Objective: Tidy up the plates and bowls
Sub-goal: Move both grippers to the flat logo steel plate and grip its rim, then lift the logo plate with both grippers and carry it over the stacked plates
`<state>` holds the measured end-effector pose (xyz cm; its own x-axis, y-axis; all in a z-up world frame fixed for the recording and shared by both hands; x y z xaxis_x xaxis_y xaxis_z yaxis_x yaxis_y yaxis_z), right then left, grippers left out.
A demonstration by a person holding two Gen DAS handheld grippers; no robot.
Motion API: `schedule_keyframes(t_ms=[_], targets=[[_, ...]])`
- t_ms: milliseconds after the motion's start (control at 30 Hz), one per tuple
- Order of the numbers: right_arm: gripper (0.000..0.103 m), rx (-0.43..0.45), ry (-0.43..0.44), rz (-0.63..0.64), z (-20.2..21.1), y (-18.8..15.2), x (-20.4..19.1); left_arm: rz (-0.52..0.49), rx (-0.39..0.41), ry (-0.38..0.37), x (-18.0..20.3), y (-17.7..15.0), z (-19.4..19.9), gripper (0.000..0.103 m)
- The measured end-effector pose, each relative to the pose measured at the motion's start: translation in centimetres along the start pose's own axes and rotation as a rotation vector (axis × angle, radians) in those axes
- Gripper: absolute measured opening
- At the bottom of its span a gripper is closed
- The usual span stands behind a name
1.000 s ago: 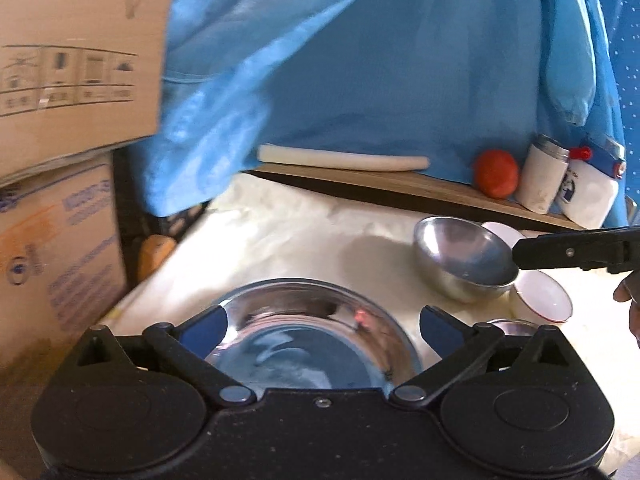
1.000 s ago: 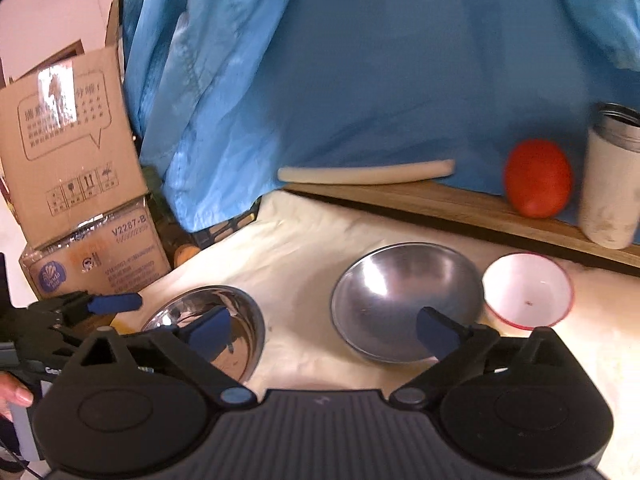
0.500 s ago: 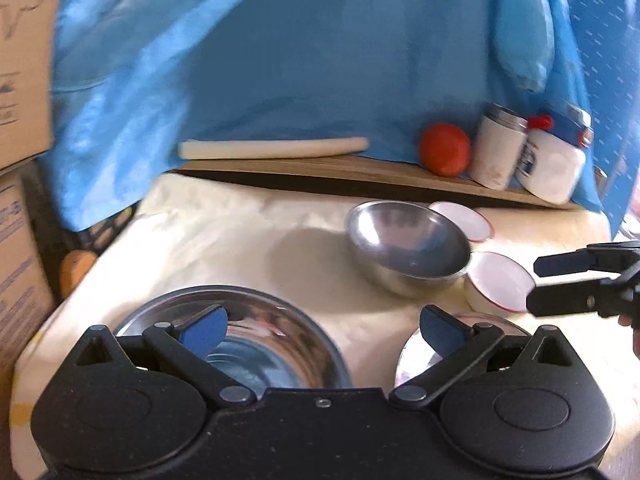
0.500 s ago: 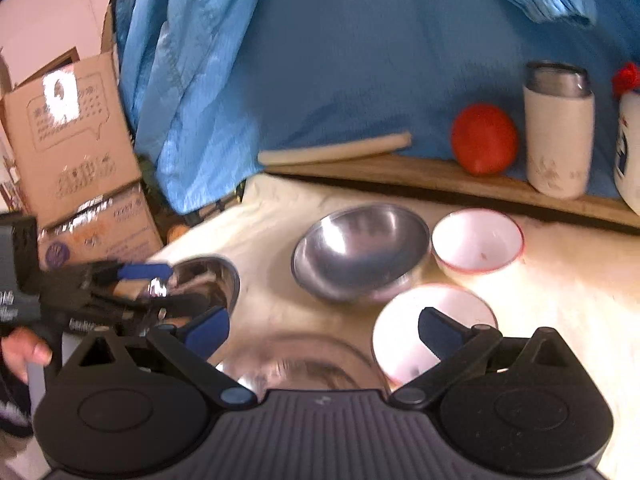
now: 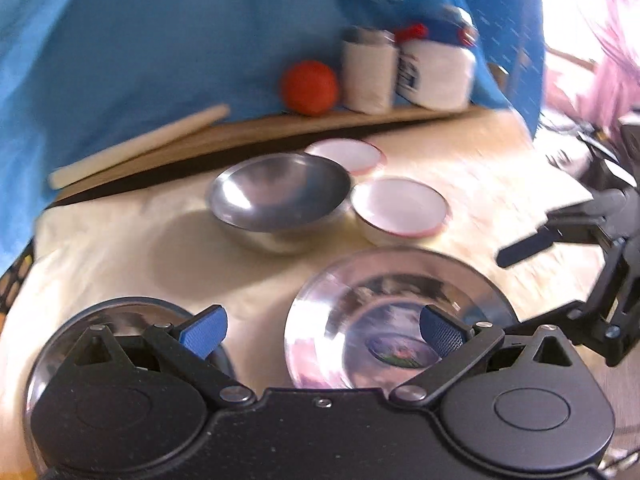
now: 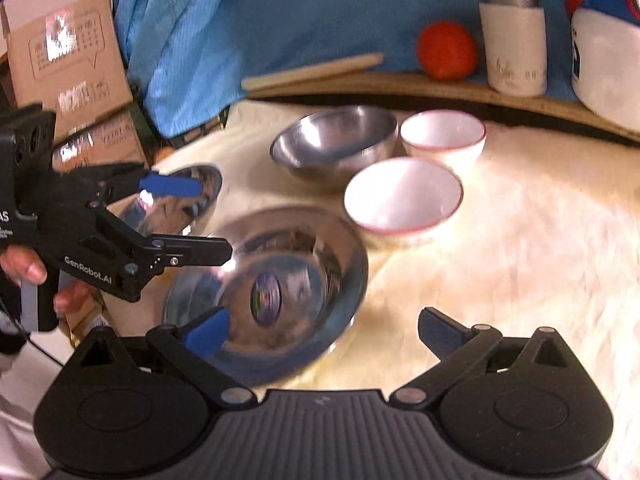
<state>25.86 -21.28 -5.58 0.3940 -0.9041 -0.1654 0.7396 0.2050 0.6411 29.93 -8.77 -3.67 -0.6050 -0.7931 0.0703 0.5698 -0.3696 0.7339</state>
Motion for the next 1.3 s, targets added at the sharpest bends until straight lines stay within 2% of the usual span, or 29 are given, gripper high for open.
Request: schedule_keyframes(t_ms=[133,267,633,733,933,1000,1133,1167,1267,1300], targets=[[0.098,-0.01,0.006,-0.01,0.0,-0.8,0.0,-0.023,-0.041,-0.015,0.7,-0.7,-0.6,0.102],[0.089,-0.008,-0.001,-0.018,0.1,-0.9,0.2,0.01,-0.066,-0.02,0.4,-1.3,-0.8,0.102],[0.078,0.007,0.002,-0.053,0.4,-0.9,0.7,0.082,-0.117,-0.06,1.0,-3.3,-1.0,0.097],[0.07,0.008,0.011,-0.055,0.5,-0.9,0.5,0.088,-0.112,-0.061,1.1,-3.5,-0.7,0.095],[0.053,0.005,0.017,-0.052,0.5,-1.0,0.1,0.116,-0.117,-0.071,1.2,-4.1,-0.4,0.083],[0.051,0.004,0.021,-0.058,0.5,-1.1,0.0,0.124,-0.112,-0.07,1.2,-4.1,-0.2,0.077],[0.046,0.011,0.013,-0.066,0.6,-1.1,-0.1,0.153,-0.09,-0.067,0.9,-4.0,0.1,0.073],[0.043,0.013,0.011,-0.067,0.6,-1.1,-0.1,0.167,-0.084,-0.065,0.7,-4.0,0.2,0.07],[0.033,0.019,0.007,-0.078,0.6,-1.1,-0.1,0.196,-0.075,-0.059,0.3,-4.1,0.3,0.053],[0.033,0.02,-0.001,-0.078,0.6,-1.0,-0.2,0.202,-0.071,-0.052,0.2,-4.0,0.5,0.049]])
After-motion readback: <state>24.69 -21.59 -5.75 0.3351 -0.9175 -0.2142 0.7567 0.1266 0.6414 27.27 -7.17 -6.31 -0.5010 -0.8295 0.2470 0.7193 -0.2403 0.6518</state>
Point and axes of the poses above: each gripper's, at about its wrist camera, not at the fingertips, and z roughly against the way its jaws point, x to its right, y to its top, the point moved 10 cm from there along -z, roughly the way its jaws point, and after that the axes turned 9 degrees about -y, right-handed, at the moved point
